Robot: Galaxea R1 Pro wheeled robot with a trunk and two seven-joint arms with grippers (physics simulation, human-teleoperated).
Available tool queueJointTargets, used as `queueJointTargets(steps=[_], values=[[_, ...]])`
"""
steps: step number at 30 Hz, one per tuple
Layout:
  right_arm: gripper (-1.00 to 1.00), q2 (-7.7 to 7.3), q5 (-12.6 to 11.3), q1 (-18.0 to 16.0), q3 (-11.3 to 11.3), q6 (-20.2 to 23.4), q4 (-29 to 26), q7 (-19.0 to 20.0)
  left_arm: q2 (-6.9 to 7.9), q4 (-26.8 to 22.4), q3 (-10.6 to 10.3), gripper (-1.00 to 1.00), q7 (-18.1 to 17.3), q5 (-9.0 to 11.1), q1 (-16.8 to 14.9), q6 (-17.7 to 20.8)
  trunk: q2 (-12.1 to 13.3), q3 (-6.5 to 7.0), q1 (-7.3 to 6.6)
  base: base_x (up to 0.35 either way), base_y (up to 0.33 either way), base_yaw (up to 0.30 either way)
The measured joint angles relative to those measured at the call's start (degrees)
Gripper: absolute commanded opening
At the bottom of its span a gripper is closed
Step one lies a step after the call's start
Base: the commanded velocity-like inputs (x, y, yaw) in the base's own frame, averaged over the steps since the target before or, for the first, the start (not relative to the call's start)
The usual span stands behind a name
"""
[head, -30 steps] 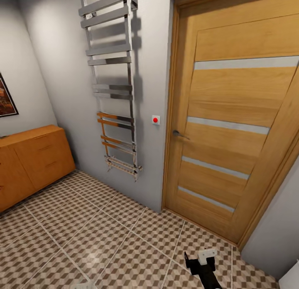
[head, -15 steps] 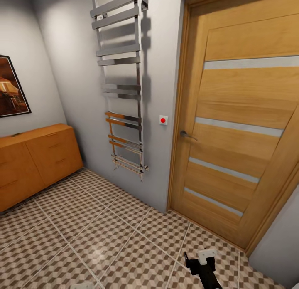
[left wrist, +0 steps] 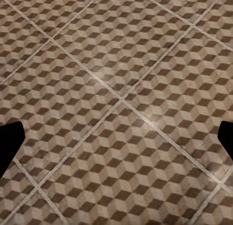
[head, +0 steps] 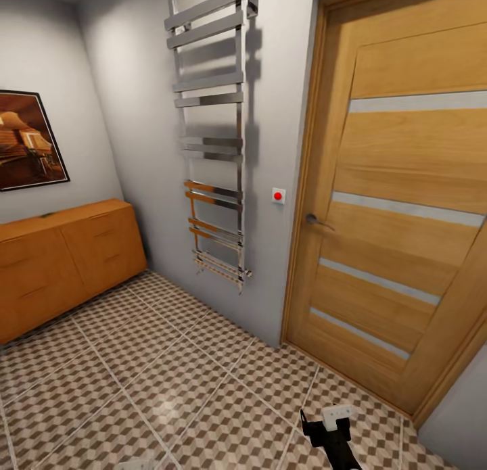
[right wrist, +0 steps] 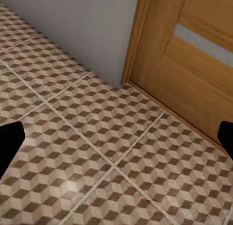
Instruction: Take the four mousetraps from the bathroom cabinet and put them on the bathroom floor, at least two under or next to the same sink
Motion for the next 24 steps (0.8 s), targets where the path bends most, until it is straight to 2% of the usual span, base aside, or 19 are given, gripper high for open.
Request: queueJointTargets(steps=[17, 24], values=[[1.00, 0.00, 0.0, 0.0, 0.0, 0.0, 0.0, 0.0, -0.02, 0.0, 0.0, 1.00, -0.1, 0.0, 0.0, 0.0, 0.0, 0.00, 0.00, 0.000, 0.000, 0.128], [1.00, 0.00, 0.0, 0.0, 0.0, 0.1, 0.0, 0.0, -0.45, -0.1, 0.0, 1.00, 0.0, 0.0, 0.0, 0.0, 0.0, 0.00, 0.00, 0.000, 0.000, 0.128]])
